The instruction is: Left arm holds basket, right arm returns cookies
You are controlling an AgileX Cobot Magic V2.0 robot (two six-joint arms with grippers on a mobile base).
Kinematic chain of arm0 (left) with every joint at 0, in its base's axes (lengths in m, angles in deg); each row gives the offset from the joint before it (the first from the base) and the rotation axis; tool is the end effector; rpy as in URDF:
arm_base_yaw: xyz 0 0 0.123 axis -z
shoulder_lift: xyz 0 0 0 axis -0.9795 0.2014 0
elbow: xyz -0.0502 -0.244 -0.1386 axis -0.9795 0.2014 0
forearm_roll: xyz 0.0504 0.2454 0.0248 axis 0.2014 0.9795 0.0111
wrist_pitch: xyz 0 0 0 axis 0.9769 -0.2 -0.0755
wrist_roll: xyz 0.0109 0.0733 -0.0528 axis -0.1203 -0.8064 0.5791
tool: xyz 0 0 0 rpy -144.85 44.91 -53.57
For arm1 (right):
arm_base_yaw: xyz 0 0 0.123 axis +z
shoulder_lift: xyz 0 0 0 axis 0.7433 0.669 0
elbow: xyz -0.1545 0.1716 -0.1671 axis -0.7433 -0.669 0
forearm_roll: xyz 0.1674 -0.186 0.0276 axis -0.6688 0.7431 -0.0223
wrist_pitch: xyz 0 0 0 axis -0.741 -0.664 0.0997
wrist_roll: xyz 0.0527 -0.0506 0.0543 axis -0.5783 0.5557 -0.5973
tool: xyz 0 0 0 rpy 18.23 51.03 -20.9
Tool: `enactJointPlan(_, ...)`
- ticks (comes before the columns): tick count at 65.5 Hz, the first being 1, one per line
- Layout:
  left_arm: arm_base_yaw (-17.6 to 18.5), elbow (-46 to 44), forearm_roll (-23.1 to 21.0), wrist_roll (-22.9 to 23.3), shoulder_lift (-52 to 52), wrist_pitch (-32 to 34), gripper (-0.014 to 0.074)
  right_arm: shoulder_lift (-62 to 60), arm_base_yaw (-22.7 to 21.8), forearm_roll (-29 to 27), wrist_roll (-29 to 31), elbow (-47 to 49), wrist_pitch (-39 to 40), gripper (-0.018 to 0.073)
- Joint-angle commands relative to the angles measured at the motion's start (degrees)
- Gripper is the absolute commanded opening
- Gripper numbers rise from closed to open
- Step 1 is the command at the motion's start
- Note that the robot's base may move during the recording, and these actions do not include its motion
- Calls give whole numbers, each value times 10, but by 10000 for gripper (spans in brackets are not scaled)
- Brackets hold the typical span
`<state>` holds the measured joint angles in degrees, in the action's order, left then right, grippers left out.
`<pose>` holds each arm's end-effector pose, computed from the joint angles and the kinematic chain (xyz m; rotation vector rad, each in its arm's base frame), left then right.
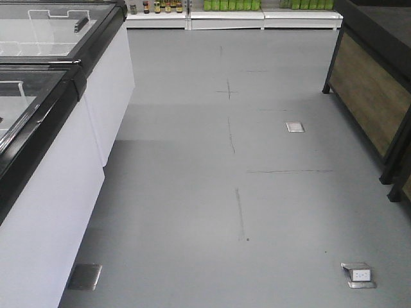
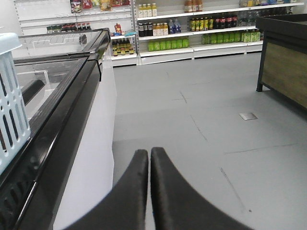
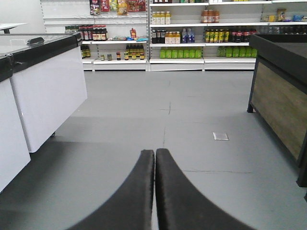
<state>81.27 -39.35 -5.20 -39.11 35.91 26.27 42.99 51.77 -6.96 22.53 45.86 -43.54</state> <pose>0.0560 -0.0030 0.1873 0.0869 1.6697 -0.0016 0.0564 0.0040 0.1922 -0.0555 1.6361 0.0532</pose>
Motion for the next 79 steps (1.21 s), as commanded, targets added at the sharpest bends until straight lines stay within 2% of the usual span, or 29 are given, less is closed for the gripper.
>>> enactJointPlan(1,3,-10,-5,-1,-7,47,-6,-10,0,1,3,-3,40,-11)
enactJointPlan(30,3,-14,-5,-1,-7,51,-6,-10,0,1,3,-3,40,-11)
enactJointPlan(34,3,-16,-5,2,-7,70,-6,-10,0,1,3,-3,40,-11)
enactJointPlan(41,3,-25,-5,53,-6,153,-6,-10,0,1,3,-3,40,-11)
enactJointPlan(45,3,-52,-5,90,1,165,-6,-10,0,1,3,-3,40,-11)
enactJointPlan(48,3,-75,-5,95,16,162,-6,-10,0,1,3,-3,40,-11)
enactJointPlan(56,3,-169,-3,67,95,112,-6,-10,0,1,3,-3,40,-11)
enactJointPlan(62,3,-258,0,4,196,49,-6,-10,0,1,3,-3,40,-11)
enactJointPlan(68,3,-333,0,-56,278,13,-6,-10,0,1,3,-3,40,-11)
enactJointPlan(79,3,-395,-1,-69,361,13,-6,-10,0,1,3,-3,40,-11)
